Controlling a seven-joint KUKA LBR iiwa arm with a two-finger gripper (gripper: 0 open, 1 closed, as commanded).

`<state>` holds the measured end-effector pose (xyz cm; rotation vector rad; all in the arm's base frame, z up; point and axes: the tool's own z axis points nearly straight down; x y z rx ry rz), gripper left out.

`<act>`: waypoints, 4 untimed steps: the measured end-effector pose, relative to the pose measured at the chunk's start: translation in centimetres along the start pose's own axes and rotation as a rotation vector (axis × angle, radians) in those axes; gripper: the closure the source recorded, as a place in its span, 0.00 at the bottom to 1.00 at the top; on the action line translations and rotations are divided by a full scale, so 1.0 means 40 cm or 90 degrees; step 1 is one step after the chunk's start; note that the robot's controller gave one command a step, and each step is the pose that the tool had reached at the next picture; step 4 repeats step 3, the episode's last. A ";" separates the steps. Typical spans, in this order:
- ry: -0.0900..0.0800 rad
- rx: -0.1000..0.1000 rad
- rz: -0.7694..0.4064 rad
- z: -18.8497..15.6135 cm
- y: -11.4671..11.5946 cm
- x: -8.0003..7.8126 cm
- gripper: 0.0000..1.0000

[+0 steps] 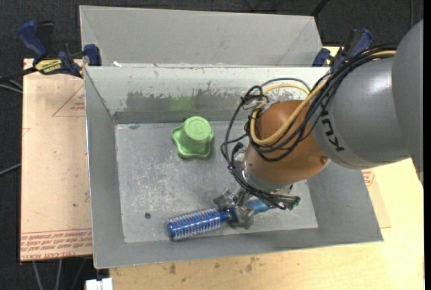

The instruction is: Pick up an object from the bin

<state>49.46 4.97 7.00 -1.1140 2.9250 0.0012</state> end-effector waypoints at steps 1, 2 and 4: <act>0.004 -0.001 0.002 -0.089 -0.001 -0.005 1.00; 0.003 -0.001 0.003 -0.200 -0.002 -0.010 1.00; 0.003 0.000 0.005 -0.305 -0.003 -0.016 1.00</act>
Offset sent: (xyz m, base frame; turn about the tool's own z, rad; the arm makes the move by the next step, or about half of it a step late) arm 0.0002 0.0001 0.0344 0.0000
